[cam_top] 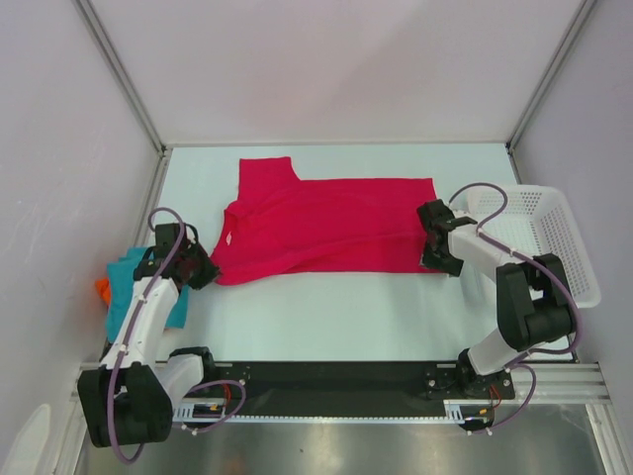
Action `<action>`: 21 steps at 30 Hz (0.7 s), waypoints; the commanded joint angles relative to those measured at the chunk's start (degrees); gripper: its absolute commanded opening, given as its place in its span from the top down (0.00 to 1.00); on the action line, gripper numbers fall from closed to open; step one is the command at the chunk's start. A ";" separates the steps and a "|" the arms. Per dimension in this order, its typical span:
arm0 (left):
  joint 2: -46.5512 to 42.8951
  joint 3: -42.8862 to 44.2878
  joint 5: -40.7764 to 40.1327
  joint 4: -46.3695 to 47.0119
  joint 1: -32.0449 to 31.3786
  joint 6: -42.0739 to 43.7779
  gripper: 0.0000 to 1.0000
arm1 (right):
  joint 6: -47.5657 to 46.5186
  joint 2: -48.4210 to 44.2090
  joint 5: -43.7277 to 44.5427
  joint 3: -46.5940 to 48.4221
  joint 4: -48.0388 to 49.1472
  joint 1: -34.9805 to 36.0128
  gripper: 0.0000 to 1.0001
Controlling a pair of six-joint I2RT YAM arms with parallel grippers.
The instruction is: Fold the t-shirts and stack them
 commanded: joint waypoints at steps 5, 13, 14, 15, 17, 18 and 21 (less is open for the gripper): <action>1.33 1.03 1.37 2.78 0.94 1.55 1.00 | -1.99 1.30 6.77 2.75 1.31 -0.11 0.43; 1.94 1.03 1.37 3.13 1.03 1.90 1.00 | -2.87 5.33 7.12 4.42 2.98 -1.07 0.42; 2.03 1.03 1.37 3.13 1.11 1.90 1.00 | -2.87 5.69 7.29 4.94 3.06 -0.99 0.42; 2.03 1.03 1.37 3.13 1.20 1.90 1.00 | -2.96 5.95 7.38 5.12 3.15 -1.07 0.43; 2.03 1.03 1.45 3.13 1.20 1.99 1.00 | -3.05 6.57 7.38 5.30 3.59 -1.16 0.43; 2.12 1.03 1.37 3.13 1.29 2.08 1.00 | -3.05 6.75 7.30 5.30 3.94 -1.25 0.43; 2.03 0.95 1.45 3.13 1.47 2.08 1.00 | -3.48 7.36 6.95 5.39 4.29 -1.25 0.45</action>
